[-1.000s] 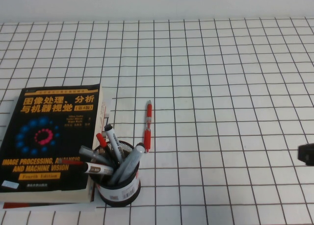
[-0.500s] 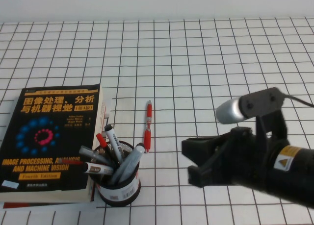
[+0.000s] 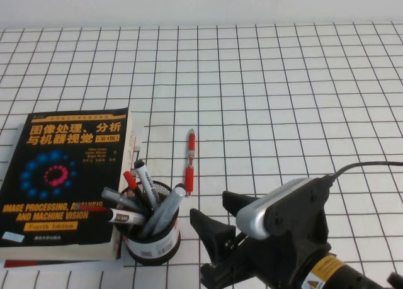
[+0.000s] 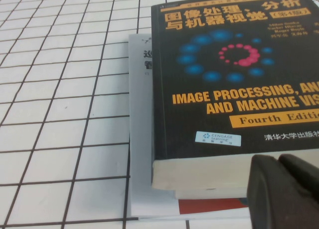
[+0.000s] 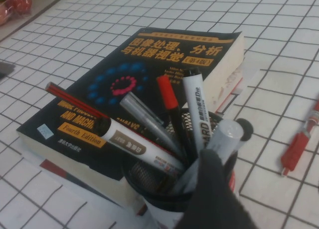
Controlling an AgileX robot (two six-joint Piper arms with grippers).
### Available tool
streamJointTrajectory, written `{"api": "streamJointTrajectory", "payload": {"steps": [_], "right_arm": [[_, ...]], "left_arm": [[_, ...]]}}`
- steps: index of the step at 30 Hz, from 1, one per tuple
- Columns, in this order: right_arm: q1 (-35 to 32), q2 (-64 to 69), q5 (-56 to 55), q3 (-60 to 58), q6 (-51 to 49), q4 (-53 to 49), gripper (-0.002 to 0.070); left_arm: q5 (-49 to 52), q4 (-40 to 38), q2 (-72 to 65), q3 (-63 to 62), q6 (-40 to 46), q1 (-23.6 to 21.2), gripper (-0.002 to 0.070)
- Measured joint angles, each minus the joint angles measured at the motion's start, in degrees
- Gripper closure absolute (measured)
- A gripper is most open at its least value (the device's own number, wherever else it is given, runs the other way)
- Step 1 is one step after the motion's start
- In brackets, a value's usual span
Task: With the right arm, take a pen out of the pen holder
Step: 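Take a marker out of the pen holder and lay it on the table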
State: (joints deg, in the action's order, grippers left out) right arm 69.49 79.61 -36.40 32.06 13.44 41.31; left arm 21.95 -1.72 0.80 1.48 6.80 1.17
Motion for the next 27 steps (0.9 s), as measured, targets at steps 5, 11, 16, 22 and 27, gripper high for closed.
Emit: {"api": "streamJointTrajectory", "payload": {"steps": [5, 11, 16, 22, 27], "right_arm": [[0.29, 5.24, -5.61, 0.0, -8.81, -6.41, 0.0276], [0.37, 10.98, -13.89, 0.0, -11.78, -10.27, 0.0275], [0.37, 14.44, -19.14, 0.13, -12.04, -10.35, 0.0274], [0.37, 18.19, -19.89, 2.06, -14.15, -10.49, 0.0273], [0.37, 20.32, -20.2, 3.71, -14.75, -10.62, 0.0273]], "left_arm": [[0.0, 0.0, 0.0, 0.0, 0.0, 0.0, 0.0679], [0.0, 0.0, 0.0, 0.0, 0.0, 0.0, 0.0679], [0.0, 0.0, 0.0, 0.0, 0.0, 0.0, 0.0679], [0.0, 0.0, 0.0, 0.0, 0.0, 0.0, 0.0679], [0.0, 0.0, 0.0, 0.0, 0.0, 0.0, 0.0679]]}}
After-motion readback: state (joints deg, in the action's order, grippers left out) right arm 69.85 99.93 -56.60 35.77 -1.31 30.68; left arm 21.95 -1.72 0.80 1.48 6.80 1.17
